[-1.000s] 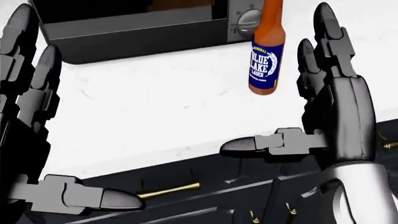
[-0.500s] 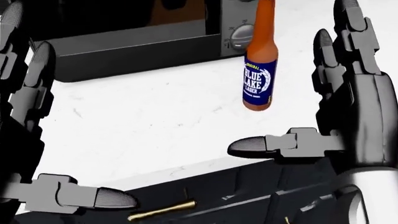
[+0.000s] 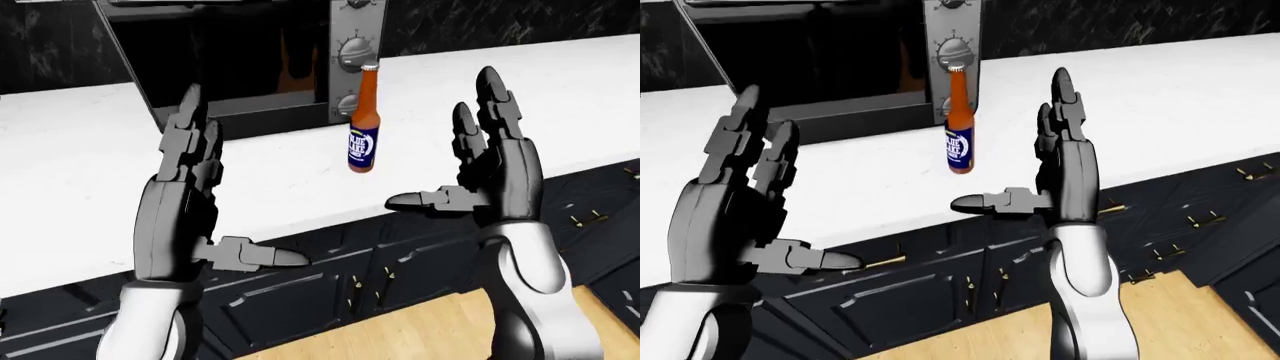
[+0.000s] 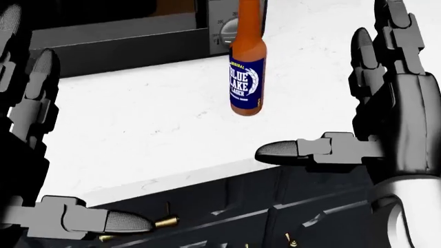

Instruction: Move the drinks to the dining counter.

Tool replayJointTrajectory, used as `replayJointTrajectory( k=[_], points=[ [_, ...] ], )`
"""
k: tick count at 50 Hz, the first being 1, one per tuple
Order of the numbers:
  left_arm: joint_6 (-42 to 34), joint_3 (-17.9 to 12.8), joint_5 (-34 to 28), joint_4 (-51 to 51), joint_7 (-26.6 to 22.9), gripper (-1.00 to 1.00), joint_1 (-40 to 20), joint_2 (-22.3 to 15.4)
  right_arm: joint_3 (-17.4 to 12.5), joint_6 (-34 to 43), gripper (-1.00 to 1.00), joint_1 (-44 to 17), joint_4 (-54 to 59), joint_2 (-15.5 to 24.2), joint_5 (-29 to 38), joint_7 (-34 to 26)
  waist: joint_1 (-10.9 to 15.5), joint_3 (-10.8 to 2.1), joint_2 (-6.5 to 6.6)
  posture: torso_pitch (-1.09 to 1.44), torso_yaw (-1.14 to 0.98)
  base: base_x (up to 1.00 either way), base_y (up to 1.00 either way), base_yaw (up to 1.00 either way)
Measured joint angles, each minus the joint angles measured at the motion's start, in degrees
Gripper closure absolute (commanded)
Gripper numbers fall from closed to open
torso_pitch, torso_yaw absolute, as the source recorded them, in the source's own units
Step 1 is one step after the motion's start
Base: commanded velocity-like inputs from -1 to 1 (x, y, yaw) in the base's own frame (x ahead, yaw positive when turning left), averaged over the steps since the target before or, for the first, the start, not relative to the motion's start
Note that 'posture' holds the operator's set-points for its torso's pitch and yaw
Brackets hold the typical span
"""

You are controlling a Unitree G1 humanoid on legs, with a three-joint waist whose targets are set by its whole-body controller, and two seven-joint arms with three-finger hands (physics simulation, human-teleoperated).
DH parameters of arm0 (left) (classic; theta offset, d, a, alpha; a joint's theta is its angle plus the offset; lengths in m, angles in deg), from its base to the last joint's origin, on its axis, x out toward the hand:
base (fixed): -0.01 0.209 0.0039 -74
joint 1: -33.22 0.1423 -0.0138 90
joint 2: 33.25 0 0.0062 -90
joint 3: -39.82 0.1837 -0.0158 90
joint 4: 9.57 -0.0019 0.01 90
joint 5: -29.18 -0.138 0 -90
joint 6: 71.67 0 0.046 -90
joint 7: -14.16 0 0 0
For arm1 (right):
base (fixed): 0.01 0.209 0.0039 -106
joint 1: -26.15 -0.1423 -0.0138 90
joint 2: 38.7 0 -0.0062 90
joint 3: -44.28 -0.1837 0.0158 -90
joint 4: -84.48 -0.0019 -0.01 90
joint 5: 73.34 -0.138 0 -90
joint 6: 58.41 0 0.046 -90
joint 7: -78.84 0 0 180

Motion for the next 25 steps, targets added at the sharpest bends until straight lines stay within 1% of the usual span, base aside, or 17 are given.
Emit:
replayJointTrajectory(
  k=[2,4,5,7,9,11,14,17,21,25],
  points=[
    [-0.62,0.61,-0.38,-1.21,-0.96,-1.00,0.89,0.76,-0.35,0.42,-1.00,1.09,0.39,0.02,0.23,0.29,-0.19,1.53,-0.14,0.00,0.00,0.00,0.00,0.00],
    [-1.58,0.76,-0.72,-2.03,-1.71,-1.00,1.21,1.11,-0.49,0.97,-1.00,1.50,1.44,-0.04,0.46,0.49,-0.63,2.35,0.11,0.00,0.00,0.00,0.00,0.00],
    [-1.92,0.67,-0.96,-2.14,-1.91,-1.00,1.08,1.19,-0.45,1.07,-1.00,1.45,1.94,-0.08,0.50,0.50,-0.78,2.50,0.57,0.00,0.00,0.00,0.00,0.00],
    [-2.09,0.44,-1.53,-1.81,-2.10,-1.00,0.64,1.34,-0.28,1.12,-1.00,1.11,2.25,-0.09,0.42,0.41,-1.18,2.17,2.06,0.00,0.00,0.00,0.00,0.00],
    [-1.71,0.13,-2.14,-0.97,-2.30,-1.00,0.18,1.52,-0.05,0.75,-1.00,0.66,1.75,-0.16,0.28,0.28,-1.30,1.18,3.74,0.00,0.00,0.00,0.00,0.00],
    [-1.44,-0.12,-2.85,-0.75,-2.56,-1.00,0.12,1.87,0.54,0.39,-1.00,0.76,1.66,-0.32,0.13,0.09,-1.30,0.90,2.73,0.00,0.00,0.00,0.00,0.00],
    [-1.77,-0.09,-3.68,-1.12,-2.95,-1.00,-0.22,2.22,0.84,0.69,-1.00,-0.01,1.91,-0.10,0.12,-0.20,-1.10,0.18,2.44,0.00,0.00,0.00,0.00,0.00],
    [-1.89,0.09,-3.94,-0.98,-3.10,-1.00,-0.75,2.21,0.90,1.09,-1.00,-1.32,1.77,0.14,0.66,-0.20,-0.95,-0.55,1.59,0.00,0.00,0.00,0.00,0.00],
    [-1.54,0.65,-3.30,-0.93,-2.81,-1.00,-0.30,1.65,1.50,1.35,-1.00,-1.82,3.02,-0.18,1.91,0.02,-1.38,-0.52,1.57,0.00,0.00,0.00,0.00,0.00],
    [-1.38,0.78,-2.32,-1.11,-2.06,-1.00,-0.11,0.94,2.67,2.05,-1.00,-4.06,6.16,-0.63,3.54,0.25,-1.57,-0.28,1.77,0.00,0.00,0.00,0.00,0.00]
  ],
)
